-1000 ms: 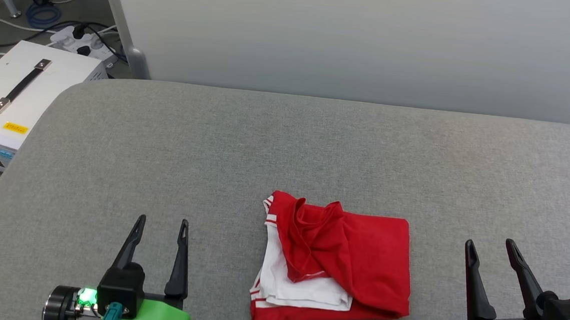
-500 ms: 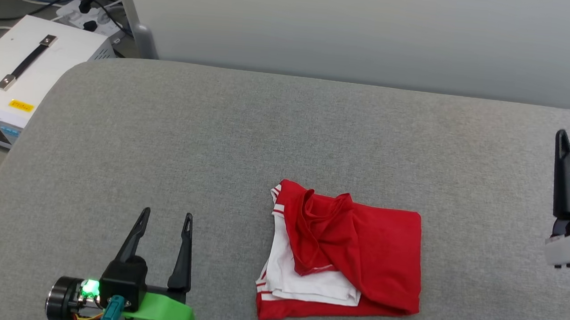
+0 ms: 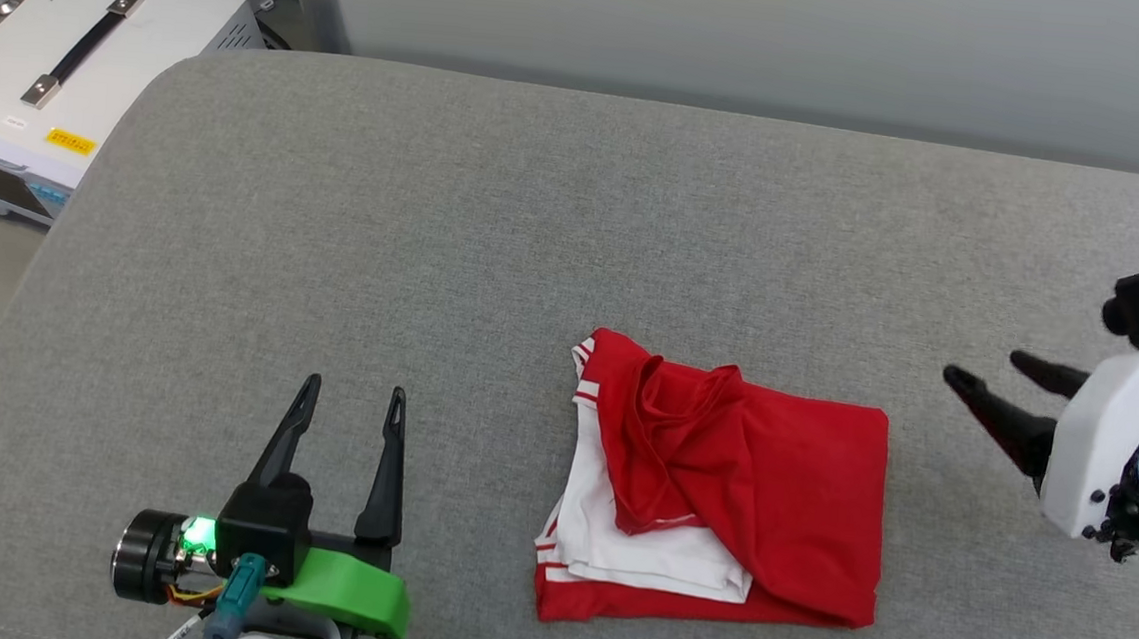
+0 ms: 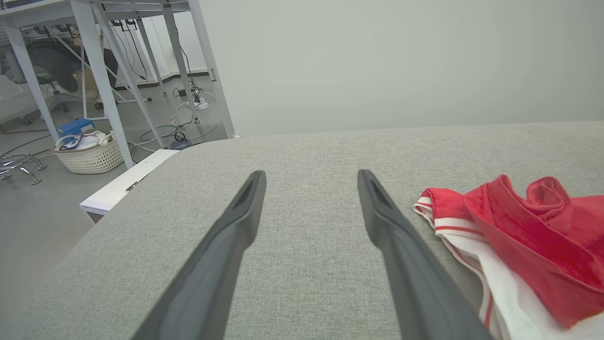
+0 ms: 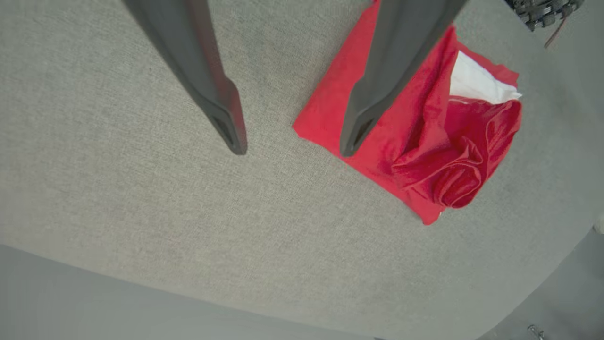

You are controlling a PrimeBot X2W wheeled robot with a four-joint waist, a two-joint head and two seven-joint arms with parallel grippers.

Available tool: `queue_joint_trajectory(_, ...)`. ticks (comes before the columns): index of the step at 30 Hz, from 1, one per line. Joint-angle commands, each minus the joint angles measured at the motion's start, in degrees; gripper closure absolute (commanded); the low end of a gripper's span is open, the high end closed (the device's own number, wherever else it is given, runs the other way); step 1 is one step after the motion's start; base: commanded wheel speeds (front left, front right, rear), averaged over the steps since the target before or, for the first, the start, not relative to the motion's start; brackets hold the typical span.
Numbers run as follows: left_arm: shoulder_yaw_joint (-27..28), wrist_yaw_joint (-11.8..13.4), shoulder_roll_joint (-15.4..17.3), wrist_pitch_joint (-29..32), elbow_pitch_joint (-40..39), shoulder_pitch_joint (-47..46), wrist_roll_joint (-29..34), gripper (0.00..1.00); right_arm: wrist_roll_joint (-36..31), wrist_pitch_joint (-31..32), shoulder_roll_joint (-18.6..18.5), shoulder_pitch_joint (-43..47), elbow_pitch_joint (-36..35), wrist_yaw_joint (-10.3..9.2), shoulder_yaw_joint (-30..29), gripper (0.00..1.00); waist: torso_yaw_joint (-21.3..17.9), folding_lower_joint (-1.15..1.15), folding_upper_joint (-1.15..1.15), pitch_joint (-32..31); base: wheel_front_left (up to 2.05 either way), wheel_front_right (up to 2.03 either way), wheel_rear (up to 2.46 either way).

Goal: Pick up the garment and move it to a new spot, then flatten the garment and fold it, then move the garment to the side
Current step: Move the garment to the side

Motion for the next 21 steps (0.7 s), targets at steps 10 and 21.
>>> queue_joint_trajectory(10,-0.9,-0.3,-1.1,-0.3,0.1,-2.6,-0.2,0.00,5.3,10.5,-0.1,-0.4,5.1,-0.03,5.4,0.00,1.4,0.00,0.00,3.1,0.00,0.00,0.00)
queue_joint_trajectory(21,-2.0,-0.6,-1.8,-0.3,0.3,-4.6,-0.3,0.00,6.0,7.6,4.0,-0.9,14.8,-0.03,13.2,0.00,3.1,0.00,0.00,6.8,0.00,0.00,0.00)
